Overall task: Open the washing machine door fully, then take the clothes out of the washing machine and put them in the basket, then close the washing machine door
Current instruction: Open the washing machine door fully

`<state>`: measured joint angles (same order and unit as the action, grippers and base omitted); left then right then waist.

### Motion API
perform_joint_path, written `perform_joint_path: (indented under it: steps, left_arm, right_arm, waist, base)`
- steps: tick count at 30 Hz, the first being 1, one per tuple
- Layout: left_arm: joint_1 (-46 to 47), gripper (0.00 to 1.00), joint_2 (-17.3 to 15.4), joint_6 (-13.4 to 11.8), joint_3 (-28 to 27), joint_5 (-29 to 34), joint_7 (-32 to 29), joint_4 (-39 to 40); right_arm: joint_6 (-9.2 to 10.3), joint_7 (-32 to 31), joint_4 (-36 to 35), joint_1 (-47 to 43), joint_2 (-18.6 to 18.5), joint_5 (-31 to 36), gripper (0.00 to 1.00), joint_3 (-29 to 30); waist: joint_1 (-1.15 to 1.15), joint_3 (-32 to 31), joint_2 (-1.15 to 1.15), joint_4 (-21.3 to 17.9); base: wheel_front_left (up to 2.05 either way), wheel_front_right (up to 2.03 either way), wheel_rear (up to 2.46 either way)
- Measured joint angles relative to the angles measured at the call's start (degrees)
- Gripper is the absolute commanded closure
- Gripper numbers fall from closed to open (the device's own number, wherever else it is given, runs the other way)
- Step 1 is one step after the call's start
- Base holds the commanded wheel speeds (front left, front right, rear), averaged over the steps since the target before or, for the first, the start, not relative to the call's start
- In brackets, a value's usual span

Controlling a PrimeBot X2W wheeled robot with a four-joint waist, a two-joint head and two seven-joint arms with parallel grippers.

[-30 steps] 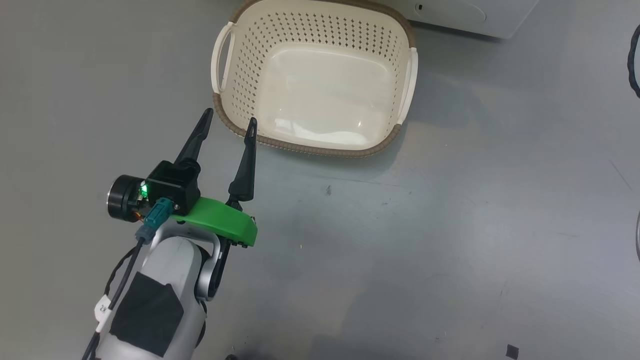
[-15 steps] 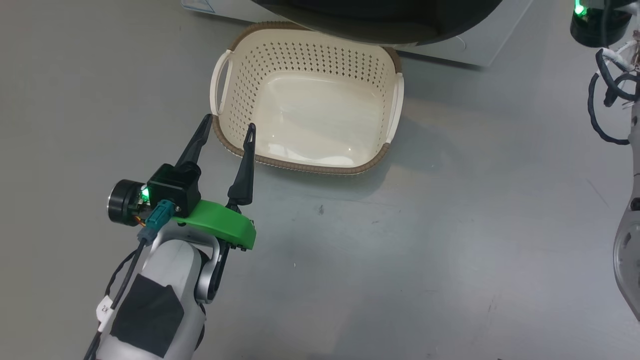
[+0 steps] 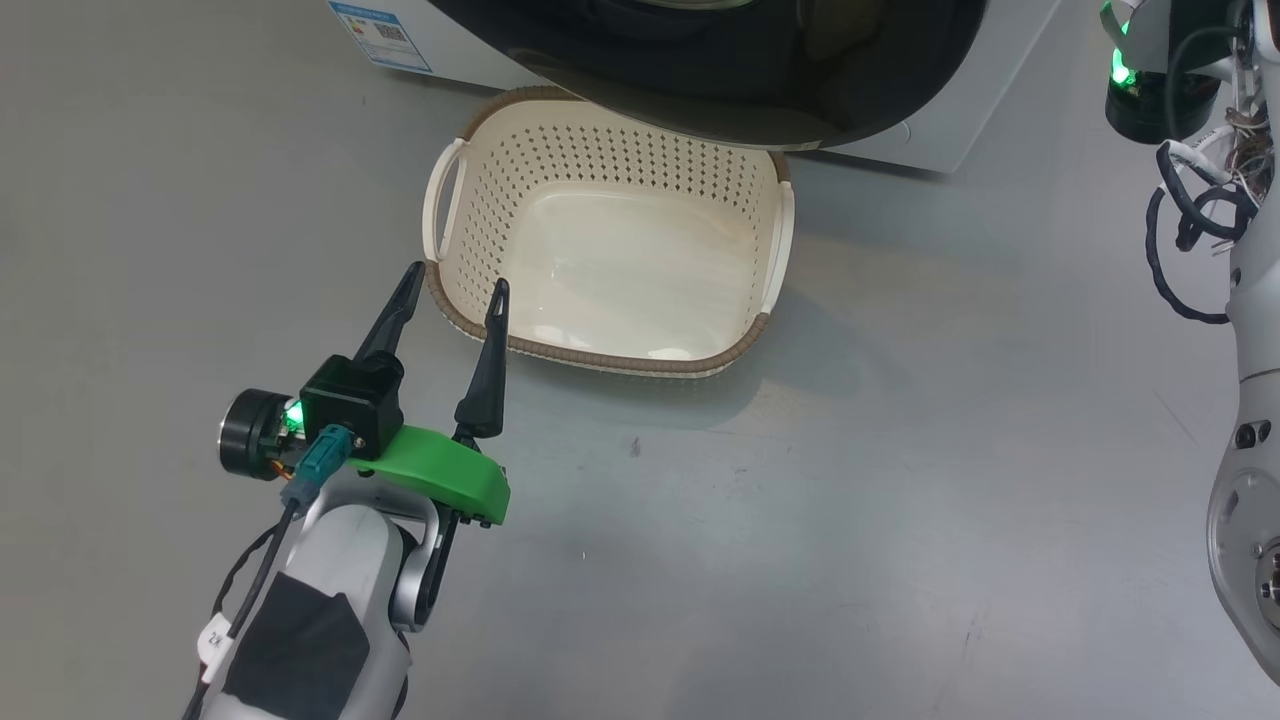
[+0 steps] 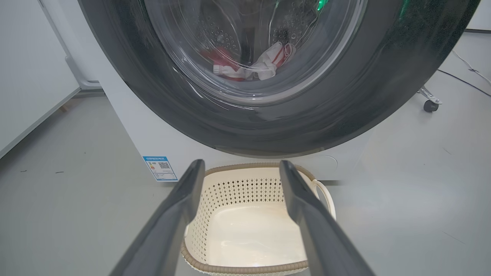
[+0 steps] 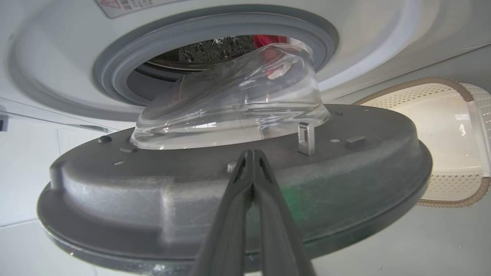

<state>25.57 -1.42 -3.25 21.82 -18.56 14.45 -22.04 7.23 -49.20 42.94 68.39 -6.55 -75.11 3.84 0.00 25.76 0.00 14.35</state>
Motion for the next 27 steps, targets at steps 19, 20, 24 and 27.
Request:
perform_joint_path:
  steps: [19, 20, 24, 27]
  left_arm:
    - [-1.81, 0.00, -0.01, 0.00, -1.31, 0.60, 0.00, -0.85]
    - [-2.10, 0.00, -0.01, 0.00, -1.44, 0.67, 0.00, -1.01]
    - [-3.28, 0.00, -0.03, -0.01, -1.94, 1.09, 0.00, -1.49]
    - [-3.91, 0.00, -0.03, -0.02, -2.68, 1.10, 0.00, -1.58]
  right_arm:
    - [-8.47, 8.73, -2.57, -5.99, -2.90, 6.50, 1.00, -2.33]
    - [-10.00, 9.61, -3.12, -6.86, -3.44, 8.44, 1.00, -3.63]
    - [-14.73, 13.88, -4.85, -11.38, -5.32, 15.35, 1.00, -8.21]
    - [-14.81, 17.69, -7.11, -13.97, -6.92, 19.95, 1.00, -11.17]
  waist:
    - [0.00, -3.71, 0.00, -0.77]
    - [0.00, -4.12, 0.00, -0.89]
    - [0.00, -5.91, 0.00, -1.47]
    - [0.00, -7.31, 0.00, -2.04]
  base:
    - [0.00, 0.00, 0.00]
    - [0.00, 0.00, 0.00]
    - [0.00, 0.00, 0.00]
    - [0.00, 0.00, 0.00]
